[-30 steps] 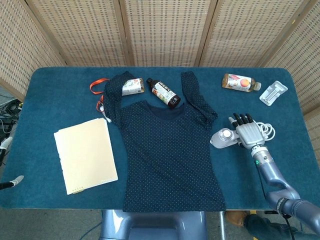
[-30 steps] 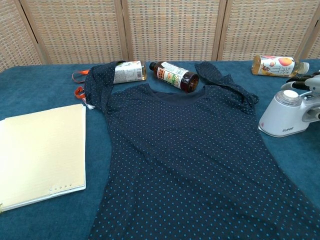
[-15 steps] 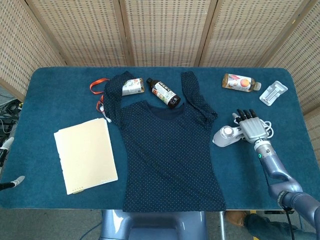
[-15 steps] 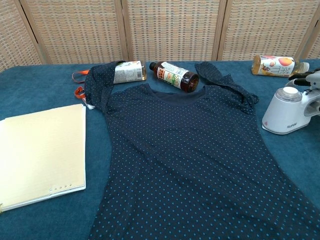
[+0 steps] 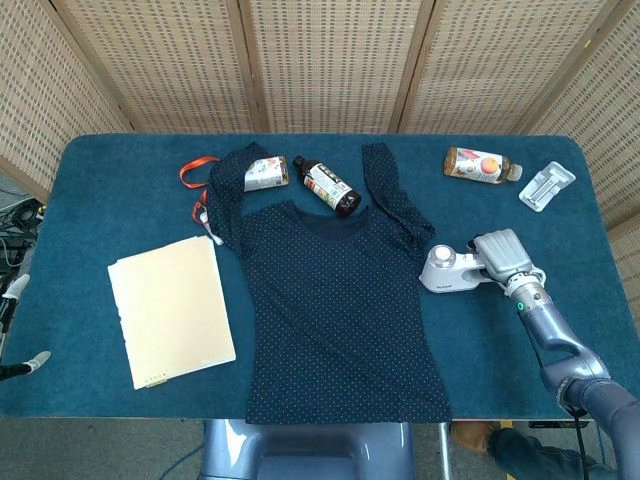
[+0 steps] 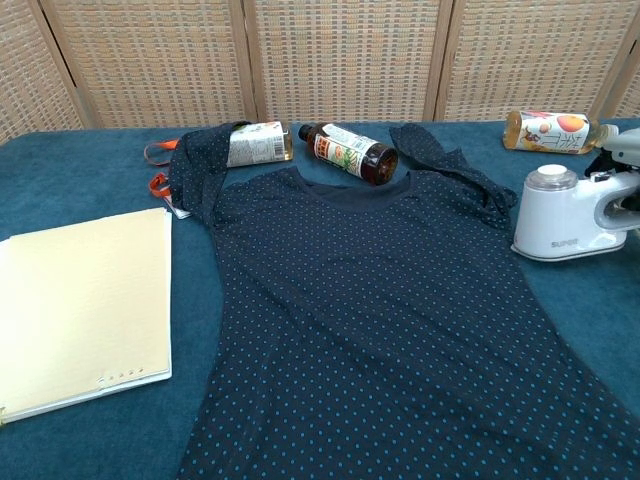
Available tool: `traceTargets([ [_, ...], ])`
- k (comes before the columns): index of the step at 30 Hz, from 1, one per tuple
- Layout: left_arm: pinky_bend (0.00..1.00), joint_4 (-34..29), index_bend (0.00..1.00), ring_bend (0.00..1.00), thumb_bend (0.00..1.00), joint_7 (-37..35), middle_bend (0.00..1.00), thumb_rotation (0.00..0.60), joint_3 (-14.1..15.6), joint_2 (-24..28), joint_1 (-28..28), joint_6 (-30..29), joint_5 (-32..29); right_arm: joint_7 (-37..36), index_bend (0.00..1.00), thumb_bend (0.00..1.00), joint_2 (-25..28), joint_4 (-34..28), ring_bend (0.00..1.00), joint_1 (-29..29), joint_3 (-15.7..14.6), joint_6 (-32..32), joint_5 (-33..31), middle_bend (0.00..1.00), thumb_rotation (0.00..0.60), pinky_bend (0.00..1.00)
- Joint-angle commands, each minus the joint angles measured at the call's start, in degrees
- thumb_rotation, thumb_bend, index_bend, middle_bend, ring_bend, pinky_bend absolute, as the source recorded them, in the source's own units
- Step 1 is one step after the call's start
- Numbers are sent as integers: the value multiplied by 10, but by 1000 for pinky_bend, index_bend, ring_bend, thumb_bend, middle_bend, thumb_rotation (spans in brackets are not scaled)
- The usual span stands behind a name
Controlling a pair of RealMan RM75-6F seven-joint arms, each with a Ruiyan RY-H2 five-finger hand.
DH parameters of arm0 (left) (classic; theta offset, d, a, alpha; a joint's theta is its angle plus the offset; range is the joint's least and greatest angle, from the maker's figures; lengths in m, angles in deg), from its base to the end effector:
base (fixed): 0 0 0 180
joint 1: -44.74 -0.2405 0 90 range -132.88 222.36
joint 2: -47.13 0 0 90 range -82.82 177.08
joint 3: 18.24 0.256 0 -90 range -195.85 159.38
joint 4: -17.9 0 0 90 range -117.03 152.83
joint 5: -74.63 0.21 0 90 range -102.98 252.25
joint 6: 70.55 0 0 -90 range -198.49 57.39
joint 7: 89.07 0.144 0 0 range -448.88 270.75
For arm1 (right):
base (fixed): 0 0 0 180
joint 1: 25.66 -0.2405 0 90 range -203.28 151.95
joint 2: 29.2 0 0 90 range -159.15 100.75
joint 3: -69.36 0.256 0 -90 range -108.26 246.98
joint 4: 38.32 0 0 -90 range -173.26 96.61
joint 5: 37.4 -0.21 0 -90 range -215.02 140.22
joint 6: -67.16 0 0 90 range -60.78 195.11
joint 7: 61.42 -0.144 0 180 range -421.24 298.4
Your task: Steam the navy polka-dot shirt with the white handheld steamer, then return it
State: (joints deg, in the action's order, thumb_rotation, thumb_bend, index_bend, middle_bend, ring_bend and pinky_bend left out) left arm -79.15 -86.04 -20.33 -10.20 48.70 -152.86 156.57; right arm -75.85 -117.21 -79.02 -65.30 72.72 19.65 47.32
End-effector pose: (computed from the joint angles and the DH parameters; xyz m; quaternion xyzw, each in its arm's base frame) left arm -0.3187 0.1720 0.1851 -0.5973 -0.3980 -0.3291 0.6136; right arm -0.3116 -0.4099 0.0714 0.7462 -0.3256 0.2572 0.5206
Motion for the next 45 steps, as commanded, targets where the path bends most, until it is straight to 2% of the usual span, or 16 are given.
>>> traceTargets([
  [1, 0, 0, 0, 0, 0, 1, 0, 600, 0, 0, 0, 1, 0, -57, 820, 1000, 10, -7, 644, 1, 4, -25, 7, 607, 600, 896],
  [7, 0, -2, 0, 0, 0, 1, 0, 600, 1, 0, 2, 2, 2, -102, 821, 1000, 56, -46, 654, 2, 12, -82, 25, 611, 600, 943],
  [11, 0, -2, 0, 0, 0, -1, 0, 600, 2, 1, 2, 3, 4, -90, 826, 1000, 86, -92, 658, 0, 21, -125, 37, 615, 600, 973],
  [17, 0, 0, 0, 0, 0, -6, 0, 600, 2, 2, 3, 3, 6, -9, 829, 1000, 129, -197, 669, -17, 37, -158, 55, 616, 600, 1000],
  [23, 0, 1, 0, 0, 0, -11, 0, 600, 3, 3, 4, 6, 5, 100, 831, 1000, 148, -293, 670, -51, 54, -126, 51, 616, 600, 1000],
  [28, 0, 3, 0, 0, 0, -13, 0, 600, 3, 3, 5, 8, 2, 184, 835, 1000, 125, -359, 671, -75, 68, -100, 32, 617, 600, 1000],
  [33, 0, 6, 0, 0, 0, -16, 0, 600, 3, 3, 5, 10, 2, 214, 835, 1000, 79, -364, 671, -93, 61, -87, 40, 617, 600, 1000],
  [40, 0, 7, 0, 0, 0, -21, 0, 600, 5, 2, 7, 19, -1, 158, 835, 1000, 27, -352, 671, -113, 25, -66, 80, 617, 600, 1000],
  [45, 0, 5, 0, 0, 0, -23, 0, 600, 6, 4, 9, 24, -1, 66, 835, 1000, 3, -317, 672, -119, -10, -99, 139, 617, 600, 1000],
])
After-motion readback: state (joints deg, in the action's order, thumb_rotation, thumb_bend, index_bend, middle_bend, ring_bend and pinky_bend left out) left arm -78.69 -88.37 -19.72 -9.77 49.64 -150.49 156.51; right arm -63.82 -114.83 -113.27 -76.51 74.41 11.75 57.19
